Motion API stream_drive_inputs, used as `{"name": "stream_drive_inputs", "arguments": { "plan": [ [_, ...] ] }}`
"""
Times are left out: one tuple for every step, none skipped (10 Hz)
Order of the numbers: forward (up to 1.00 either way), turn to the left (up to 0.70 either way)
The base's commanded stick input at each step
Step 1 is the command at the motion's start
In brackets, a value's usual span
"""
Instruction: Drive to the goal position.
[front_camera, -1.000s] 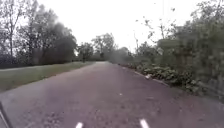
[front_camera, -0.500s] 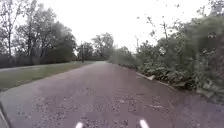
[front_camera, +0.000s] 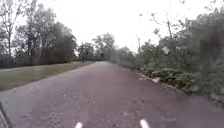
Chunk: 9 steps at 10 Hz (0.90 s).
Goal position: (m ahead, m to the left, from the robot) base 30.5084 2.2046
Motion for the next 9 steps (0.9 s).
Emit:
{"name": "stream_drive_inputs", "arguments": {
  "plan": [
    [0.7,0.0],
    [0.7,0.0],
    [0.7,0.0],
    [0.7,0.0],
    [0.7,0.0],
    [0.7,0.0],
    [0.7,0.0],
    [0.7,0.0],
    [0.7,0.0]
  ]
}}
